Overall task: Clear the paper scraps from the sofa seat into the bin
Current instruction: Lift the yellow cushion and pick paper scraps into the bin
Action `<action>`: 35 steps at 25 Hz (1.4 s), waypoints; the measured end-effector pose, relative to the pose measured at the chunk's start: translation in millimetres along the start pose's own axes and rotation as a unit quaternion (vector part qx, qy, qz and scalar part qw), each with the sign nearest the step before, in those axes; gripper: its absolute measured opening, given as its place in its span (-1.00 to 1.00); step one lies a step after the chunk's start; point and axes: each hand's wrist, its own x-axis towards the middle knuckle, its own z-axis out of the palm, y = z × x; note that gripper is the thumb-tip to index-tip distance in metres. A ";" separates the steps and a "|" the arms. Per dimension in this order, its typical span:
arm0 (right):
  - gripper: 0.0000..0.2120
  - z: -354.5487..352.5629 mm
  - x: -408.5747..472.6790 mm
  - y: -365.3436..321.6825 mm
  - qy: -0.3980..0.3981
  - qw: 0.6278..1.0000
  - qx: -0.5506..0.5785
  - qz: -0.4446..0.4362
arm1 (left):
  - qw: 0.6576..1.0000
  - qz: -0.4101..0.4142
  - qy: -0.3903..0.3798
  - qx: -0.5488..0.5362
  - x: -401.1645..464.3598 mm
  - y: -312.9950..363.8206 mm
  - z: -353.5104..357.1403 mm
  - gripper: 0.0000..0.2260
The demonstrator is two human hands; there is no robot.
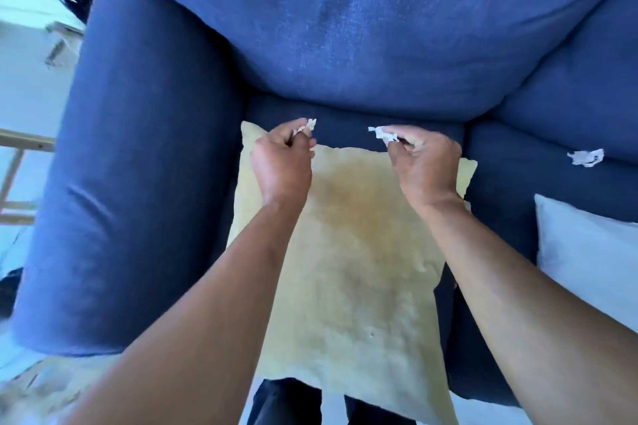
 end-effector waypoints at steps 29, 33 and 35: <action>-0.79 192.8 -436.0 -87.7 -0.404 0.869 -0.106 -0.265 | 0.898 -0.268 0.350 -0.013 -342.9 -308.2 -355.7 -0.83; -0.74 261.4 -443.8 -74.0 -0.475 0.808 -0.229 -0.263 | 0.889 -0.281 0.361 0.002 -329.8 -351.5 -352.8 -0.83; -0.71 283.2 -444.8 -64.7 -0.485 0.795 -0.255 -0.261 | 0.888 -0.287 0.359 0.007 -315.8 -367.0 -352.5 -0.82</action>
